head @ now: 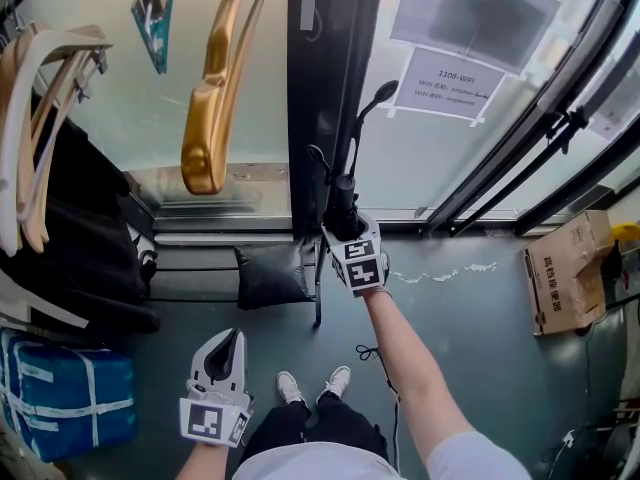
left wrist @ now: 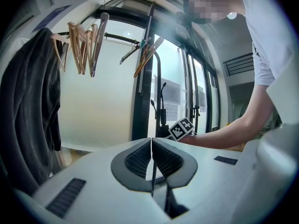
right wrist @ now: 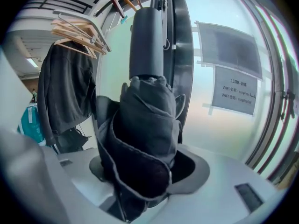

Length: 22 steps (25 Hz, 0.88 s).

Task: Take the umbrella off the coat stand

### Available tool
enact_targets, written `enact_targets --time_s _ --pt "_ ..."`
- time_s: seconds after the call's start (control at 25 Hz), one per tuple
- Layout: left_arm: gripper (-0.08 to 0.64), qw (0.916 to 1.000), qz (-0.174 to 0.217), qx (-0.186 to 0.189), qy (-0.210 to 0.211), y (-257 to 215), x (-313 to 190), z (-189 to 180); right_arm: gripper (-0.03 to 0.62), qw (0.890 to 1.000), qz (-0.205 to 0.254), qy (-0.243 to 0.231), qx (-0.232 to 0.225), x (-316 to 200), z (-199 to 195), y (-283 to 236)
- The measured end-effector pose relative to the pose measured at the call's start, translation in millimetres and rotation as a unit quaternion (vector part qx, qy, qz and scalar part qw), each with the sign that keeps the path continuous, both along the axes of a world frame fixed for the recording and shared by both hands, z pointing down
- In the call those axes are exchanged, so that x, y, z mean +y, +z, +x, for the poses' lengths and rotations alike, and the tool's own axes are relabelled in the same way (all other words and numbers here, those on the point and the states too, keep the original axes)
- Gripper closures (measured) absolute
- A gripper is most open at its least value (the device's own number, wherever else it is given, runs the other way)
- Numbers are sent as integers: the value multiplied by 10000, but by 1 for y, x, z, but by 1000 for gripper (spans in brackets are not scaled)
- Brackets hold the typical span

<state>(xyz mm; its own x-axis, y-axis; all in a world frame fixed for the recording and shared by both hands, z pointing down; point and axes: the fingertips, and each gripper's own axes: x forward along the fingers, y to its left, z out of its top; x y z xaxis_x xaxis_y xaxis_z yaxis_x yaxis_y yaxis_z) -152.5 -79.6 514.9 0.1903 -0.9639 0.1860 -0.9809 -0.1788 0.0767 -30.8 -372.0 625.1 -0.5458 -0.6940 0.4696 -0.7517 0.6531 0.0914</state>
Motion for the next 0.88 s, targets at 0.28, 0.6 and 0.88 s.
enact_targets --time_s 0.28,0.6,0.88 --pt "534 10000 33 -9 9 -4 3 -2 347 9993 -234 71 -275 14 15 -6" --pt "534 9998 190 53 55 -12 -5 3 347 9996 57 34 -272 23 34 -38" --pt "534 9992 339 195 90 -17 -10 11 347 9994 232 76 -242 25 55 -66"
